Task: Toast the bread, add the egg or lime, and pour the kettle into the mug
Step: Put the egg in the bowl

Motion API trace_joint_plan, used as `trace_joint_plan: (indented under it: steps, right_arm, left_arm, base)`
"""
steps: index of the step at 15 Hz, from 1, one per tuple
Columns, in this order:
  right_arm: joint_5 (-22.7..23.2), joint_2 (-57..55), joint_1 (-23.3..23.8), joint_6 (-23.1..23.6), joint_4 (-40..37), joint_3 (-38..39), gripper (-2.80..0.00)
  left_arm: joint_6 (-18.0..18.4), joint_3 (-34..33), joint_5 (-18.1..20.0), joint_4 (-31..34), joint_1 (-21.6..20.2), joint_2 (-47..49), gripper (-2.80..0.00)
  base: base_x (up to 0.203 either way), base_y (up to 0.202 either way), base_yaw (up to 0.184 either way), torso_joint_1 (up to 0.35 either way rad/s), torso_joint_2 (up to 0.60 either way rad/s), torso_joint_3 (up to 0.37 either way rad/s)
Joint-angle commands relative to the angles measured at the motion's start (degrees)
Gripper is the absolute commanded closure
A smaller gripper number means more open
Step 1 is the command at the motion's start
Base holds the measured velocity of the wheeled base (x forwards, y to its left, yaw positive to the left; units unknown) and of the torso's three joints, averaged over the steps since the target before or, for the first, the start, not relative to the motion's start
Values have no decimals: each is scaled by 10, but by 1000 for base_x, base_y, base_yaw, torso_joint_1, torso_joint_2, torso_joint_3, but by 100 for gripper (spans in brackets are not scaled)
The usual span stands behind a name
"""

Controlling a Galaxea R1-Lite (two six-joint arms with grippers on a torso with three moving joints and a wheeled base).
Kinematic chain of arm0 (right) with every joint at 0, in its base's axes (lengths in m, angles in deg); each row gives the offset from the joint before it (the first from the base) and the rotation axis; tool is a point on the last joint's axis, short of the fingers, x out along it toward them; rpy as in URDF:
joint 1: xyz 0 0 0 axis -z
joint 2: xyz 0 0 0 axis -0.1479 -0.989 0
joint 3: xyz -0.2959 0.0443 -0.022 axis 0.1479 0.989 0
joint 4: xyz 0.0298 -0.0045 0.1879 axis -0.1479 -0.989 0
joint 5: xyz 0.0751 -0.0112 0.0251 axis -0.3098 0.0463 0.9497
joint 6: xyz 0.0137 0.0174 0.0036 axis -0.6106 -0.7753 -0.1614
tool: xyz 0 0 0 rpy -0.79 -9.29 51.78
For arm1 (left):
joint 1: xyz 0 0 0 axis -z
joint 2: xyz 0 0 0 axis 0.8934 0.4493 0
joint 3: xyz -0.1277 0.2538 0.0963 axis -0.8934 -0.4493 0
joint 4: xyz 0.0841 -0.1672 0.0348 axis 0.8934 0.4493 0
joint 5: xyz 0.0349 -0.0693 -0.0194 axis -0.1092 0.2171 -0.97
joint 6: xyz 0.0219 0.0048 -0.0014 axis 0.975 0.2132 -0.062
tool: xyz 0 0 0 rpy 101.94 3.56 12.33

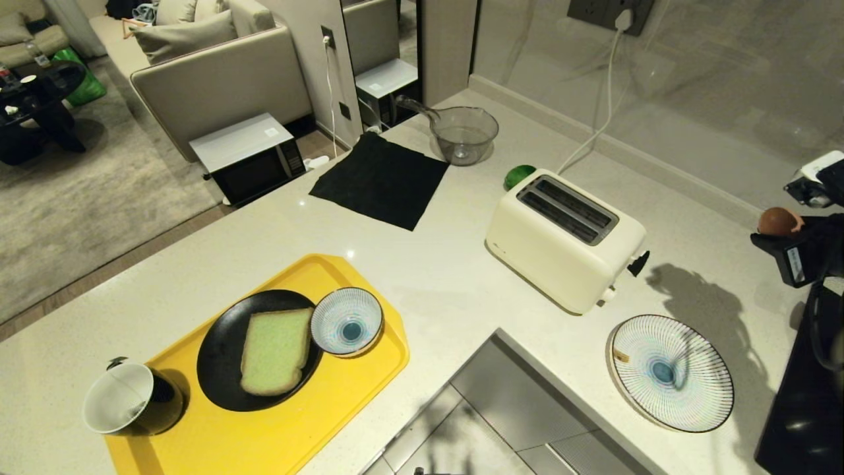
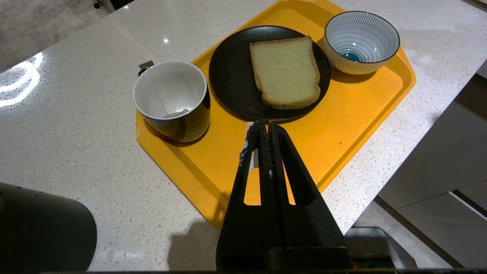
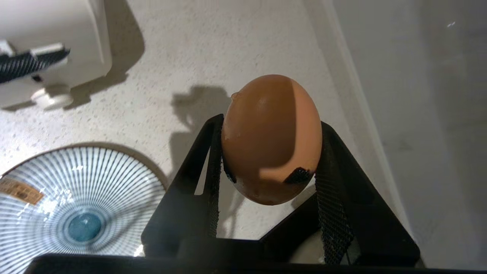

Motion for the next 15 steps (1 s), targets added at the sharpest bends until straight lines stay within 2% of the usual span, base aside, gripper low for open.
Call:
trace_joint_plan:
  steps: [1, 9, 15]
  right_arm:
    - [1, 3, -3, 2, 1, -24, 0]
    - [4, 10, -4, 20, 5, -37, 0]
    - [11, 11, -5, 30, 9, -38, 0]
  left_arm:
    - [-1, 0, 0, 0, 0, 0, 0]
    - [-1, 0, 0, 0, 0, 0, 0]
    - [-1, 0, -1, 0, 0, 0, 0]
  base:
    - [0, 0, 0, 0, 0, 0]
    - [0, 0, 0, 0, 0, 0]
    - [-2, -9, 152, 4, -1, 1]
